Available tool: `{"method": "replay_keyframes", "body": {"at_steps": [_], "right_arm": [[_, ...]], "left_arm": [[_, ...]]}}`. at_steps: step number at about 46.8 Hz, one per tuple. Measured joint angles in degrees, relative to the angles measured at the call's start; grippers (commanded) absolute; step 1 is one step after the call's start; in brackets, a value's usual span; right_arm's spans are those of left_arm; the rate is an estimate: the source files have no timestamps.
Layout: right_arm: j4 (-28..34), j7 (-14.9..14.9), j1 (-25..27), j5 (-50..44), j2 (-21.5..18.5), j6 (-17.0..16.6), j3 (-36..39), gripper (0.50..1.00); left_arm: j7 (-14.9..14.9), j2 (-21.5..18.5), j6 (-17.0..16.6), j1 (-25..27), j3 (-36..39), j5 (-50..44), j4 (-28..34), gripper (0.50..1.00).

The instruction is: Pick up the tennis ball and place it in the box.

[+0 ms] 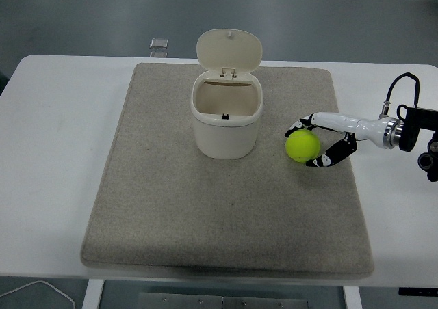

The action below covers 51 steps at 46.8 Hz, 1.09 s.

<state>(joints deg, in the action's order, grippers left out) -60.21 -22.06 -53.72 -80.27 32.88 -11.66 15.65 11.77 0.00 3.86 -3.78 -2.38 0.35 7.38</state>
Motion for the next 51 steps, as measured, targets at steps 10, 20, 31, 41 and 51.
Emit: {"method": "replay_keyframes", "body": {"at_steps": [10,20,31,41,51], "right_arm": [[0.0,0.0,-0.4,-0.2,0.3,-0.3,0.0,0.656],[-0.1,0.0,-1.4,0.2,0.8,-0.8,0.1,0.582],[-1.3,-0.2,-5.9,8.0,4.1,-11.2,4.6,0.500],[-1.5,0.4,-8.1,13.5,5.3,-16.2,6.1,0.500],[-2.5,0.1,-10.8,13.7,4.9,-17.2,6.2,0.500]], "left_arm": [[0.0,0.0,0.0,0.0,0.0,0.0,0.0,0.992],[0.0,0.0,0.0,0.0,0.0,0.0,0.0,0.992],[0.0,0.0,-0.1,0.0,0.0,0.0,0.0,0.992],[0.0,0.0,0.0,0.0,0.0,0.0,0.0,0.992],[0.0,0.0,0.0,0.0,0.0,0.0,0.0,0.992]]}}
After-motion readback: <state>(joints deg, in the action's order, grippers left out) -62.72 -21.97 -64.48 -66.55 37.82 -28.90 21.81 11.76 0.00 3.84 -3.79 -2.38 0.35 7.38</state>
